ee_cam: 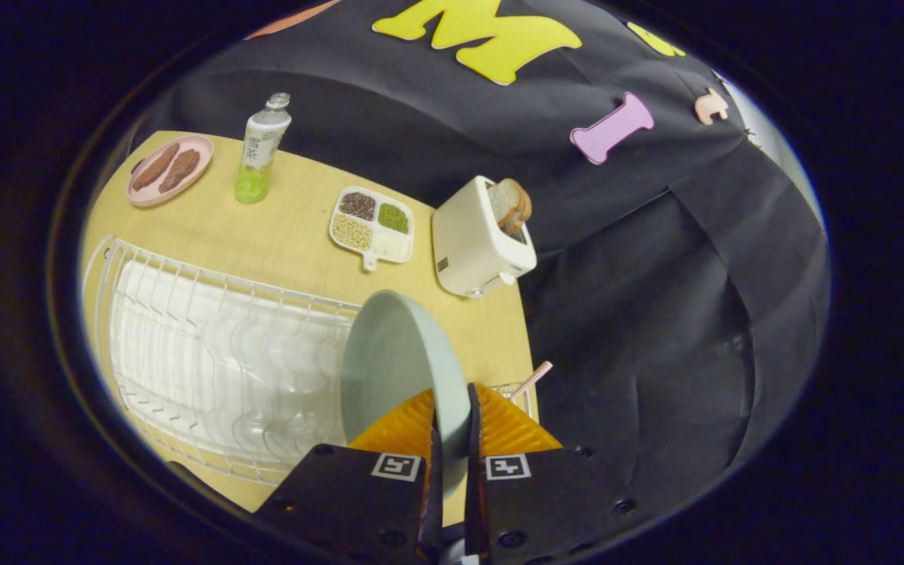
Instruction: Take the plate from the dish rack, then take the spoon from the basket and place it into the plate.
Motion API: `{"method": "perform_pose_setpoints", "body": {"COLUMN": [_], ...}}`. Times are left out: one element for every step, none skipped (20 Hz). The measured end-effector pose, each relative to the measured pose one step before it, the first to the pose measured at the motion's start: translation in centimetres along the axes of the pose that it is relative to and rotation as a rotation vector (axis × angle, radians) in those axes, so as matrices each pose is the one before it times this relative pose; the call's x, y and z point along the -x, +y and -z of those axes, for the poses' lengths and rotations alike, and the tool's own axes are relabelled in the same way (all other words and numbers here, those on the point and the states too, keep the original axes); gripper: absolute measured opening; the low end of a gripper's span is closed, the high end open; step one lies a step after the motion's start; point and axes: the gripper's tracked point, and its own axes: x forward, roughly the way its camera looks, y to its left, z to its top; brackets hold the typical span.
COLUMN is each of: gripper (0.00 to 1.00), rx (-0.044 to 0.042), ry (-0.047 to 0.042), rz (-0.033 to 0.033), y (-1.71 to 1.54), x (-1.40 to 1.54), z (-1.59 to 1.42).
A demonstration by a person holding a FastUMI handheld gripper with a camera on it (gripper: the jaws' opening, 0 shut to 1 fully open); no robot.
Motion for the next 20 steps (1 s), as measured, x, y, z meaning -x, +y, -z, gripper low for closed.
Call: {"method": "perform_pose_setpoints", "body": {"gripper": [0.16,0.17,0.16,0.16,0.16,0.16,0.16,0.16,0.16,0.16,0.16,0.16,0.16,0.16,0.16,0.16,0.16,0.16,0.16,0.16], "rx": [0.00088,0.00148,-0.00371,-0.00752,-0.01071,-0.01716,-0.00815,-0.00405,-0.00162,0.00165,-0.00544,-0.01128,-0.01728,-0.01630,-0.01100,-0.01211,-0.02125,-0.02195,-0.01013,-0.00676], "ry": [-0.02147,-0.00796,-0.00515,-0.00524,-0.00764,-0.01072,-0.01290,-0.01698,-0.02402,-0.02660,-0.02393,-0.01726,-0.01141,-0.00892,-0.01050,-0.01260,-0.01085,-0.00635,-0.00975,-0.00843], "rz": [0.00329,0.00364,-0.00841,-0.01252,-0.02192,-0.03288,-0.03827,-0.03578,-0.02763,-0.01911,-0.01543,-0.01618,-0.02262,-0.02928,-0.03245,-0.03274,-0.03332,-0.03079,-0.02818,-0.02798], "y": [-0.340,-0.430,-0.544,-0.656,-0.559,-0.382,-0.216,-0.254,-0.149,-0.229,-0.156,-0.057,0.103,0.392,0.490,0.366,0.381,0.449,0.522,0.507], "x": [0.486,0.695,0.716,0.796,0.994,1.040,1.239,1.189,1.349,1.079,1.147,0.870,0.843,0.742,0.627,0.473,0.239,-0.030,-0.219,-0.493], "z": [-0.058,0.235,0.374,0.428,0.379,0.359,0.452,0.673,0.551,0.683,0.729,0.903,0.977,1.114,1.097,1.279,1.158,1.482,1.397,1.432]}}
